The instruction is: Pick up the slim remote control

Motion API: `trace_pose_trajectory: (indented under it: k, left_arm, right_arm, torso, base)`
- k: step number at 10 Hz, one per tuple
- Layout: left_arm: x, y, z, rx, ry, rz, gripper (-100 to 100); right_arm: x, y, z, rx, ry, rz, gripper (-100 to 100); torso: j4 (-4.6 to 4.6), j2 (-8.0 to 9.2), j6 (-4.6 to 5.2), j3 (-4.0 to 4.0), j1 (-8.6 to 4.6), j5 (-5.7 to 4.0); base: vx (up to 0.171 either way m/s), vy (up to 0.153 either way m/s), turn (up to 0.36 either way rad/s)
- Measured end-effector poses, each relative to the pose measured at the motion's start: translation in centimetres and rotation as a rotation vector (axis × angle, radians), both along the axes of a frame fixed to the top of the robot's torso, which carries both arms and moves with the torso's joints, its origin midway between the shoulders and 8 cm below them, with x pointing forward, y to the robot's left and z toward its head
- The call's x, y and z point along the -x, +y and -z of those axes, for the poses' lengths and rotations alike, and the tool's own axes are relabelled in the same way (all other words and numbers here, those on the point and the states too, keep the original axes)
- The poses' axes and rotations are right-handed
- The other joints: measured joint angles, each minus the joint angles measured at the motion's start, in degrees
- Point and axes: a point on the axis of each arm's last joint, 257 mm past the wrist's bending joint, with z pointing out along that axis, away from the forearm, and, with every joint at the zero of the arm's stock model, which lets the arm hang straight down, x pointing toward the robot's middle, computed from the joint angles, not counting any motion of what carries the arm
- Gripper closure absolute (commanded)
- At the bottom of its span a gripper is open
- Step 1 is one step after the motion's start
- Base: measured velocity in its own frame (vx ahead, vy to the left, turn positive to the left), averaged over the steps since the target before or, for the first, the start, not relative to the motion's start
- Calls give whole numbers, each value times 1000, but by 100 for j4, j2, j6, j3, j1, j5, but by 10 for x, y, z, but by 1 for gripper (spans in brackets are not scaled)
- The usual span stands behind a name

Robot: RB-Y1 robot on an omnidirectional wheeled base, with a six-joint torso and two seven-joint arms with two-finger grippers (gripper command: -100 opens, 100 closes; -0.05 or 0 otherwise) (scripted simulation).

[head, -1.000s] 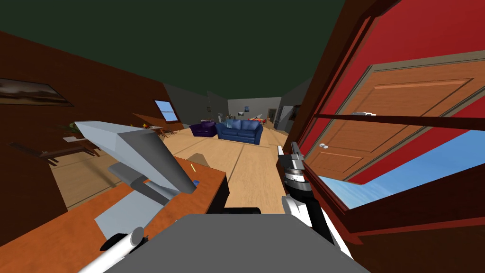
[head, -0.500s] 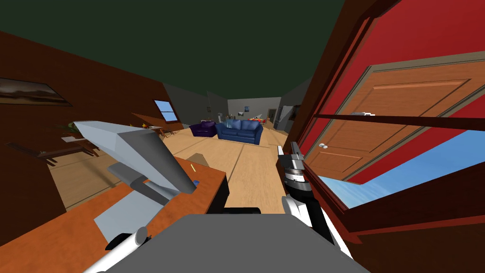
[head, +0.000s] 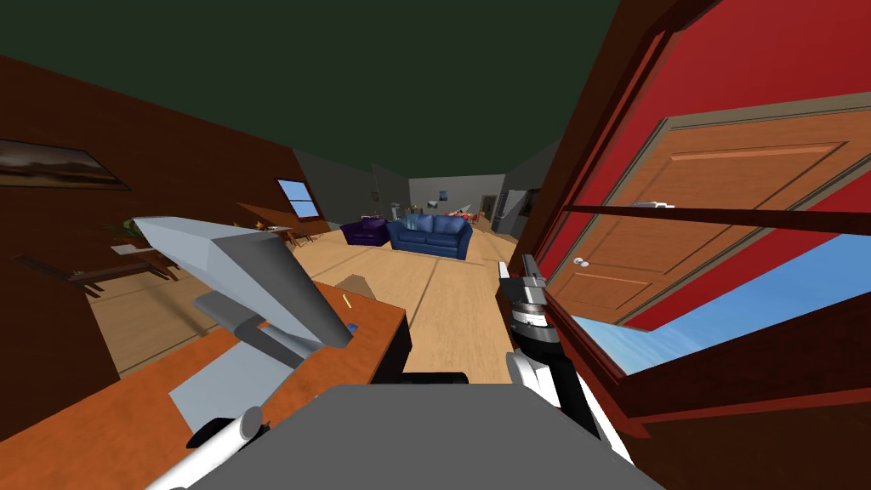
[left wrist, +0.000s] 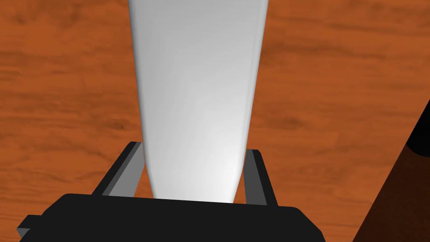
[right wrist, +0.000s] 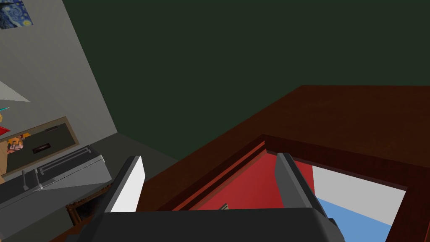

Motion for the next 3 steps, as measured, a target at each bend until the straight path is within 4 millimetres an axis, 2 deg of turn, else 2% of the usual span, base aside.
trace_pose_trajectory:
  k: [2, 3]
  left_arm:
    - [0, 11, -12, 0, 2, -5, 100]
    - [0, 11, -13, 2, 3, -7, 0]
  right_arm:
    - [0, 0, 0, 0, 0, 0, 0]
    - [0, 0, 0, 0, 0, 0, 0]
  torso:
    - [0, 0, 1, 0, -7, 0]
    - [-1, 0, 1, 0, -5, 3]
  base:
    - [2, -10, -3]
    - [0, 0, 0]
